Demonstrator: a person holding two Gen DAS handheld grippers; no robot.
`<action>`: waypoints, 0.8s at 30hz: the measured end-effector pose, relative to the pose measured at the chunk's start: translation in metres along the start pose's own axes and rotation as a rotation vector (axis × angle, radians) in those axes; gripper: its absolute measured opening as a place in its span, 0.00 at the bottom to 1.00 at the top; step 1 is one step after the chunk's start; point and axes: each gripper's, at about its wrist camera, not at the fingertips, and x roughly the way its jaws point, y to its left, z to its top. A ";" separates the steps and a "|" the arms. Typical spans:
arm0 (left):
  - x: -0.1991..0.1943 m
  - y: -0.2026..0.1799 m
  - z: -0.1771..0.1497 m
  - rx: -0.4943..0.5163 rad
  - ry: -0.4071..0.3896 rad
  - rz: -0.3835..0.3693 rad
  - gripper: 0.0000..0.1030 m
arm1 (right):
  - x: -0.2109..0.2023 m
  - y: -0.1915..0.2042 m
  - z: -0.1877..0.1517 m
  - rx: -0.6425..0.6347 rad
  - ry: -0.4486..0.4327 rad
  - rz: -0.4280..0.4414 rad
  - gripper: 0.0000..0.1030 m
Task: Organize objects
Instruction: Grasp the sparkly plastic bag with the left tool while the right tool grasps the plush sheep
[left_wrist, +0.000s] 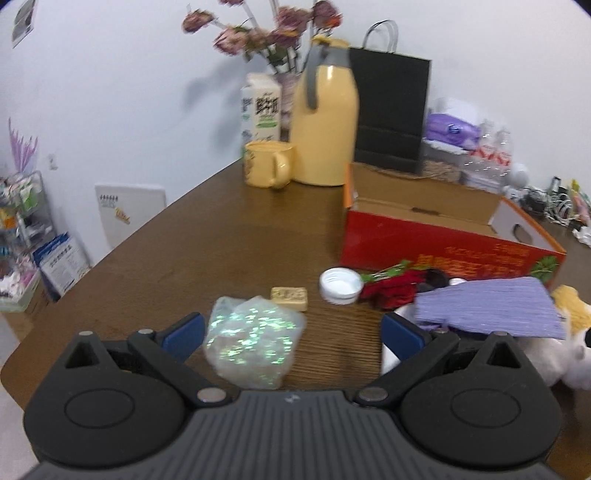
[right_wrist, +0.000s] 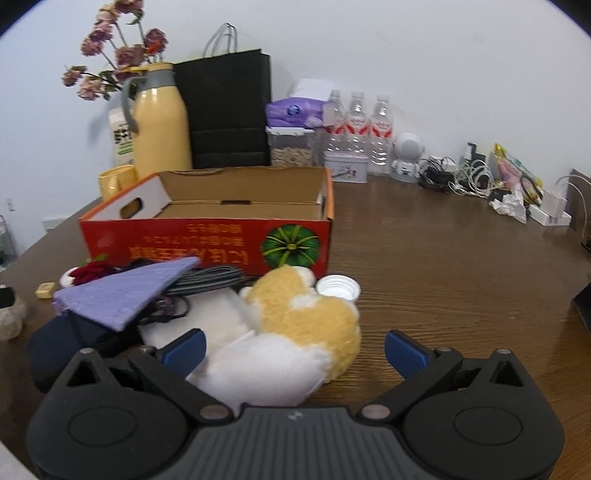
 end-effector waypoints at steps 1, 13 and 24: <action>0.003 0.003 0.000 -0.007 0.006 0.005 1.00 | 0.003 -0.001 0.001 0.001 0.006 -0.010 1.00; 0.028 0.015 0.002 -0.021 0.053 0.032 1.00 | 0.037 -0.024 0.012 0.003 0.119 0.048 0.98; 0.043 0.013 -0.003 -0.007 0.105 0.007 0.50 | 0.049 -0.030 0.010 0.026 0.166 0.109 0.65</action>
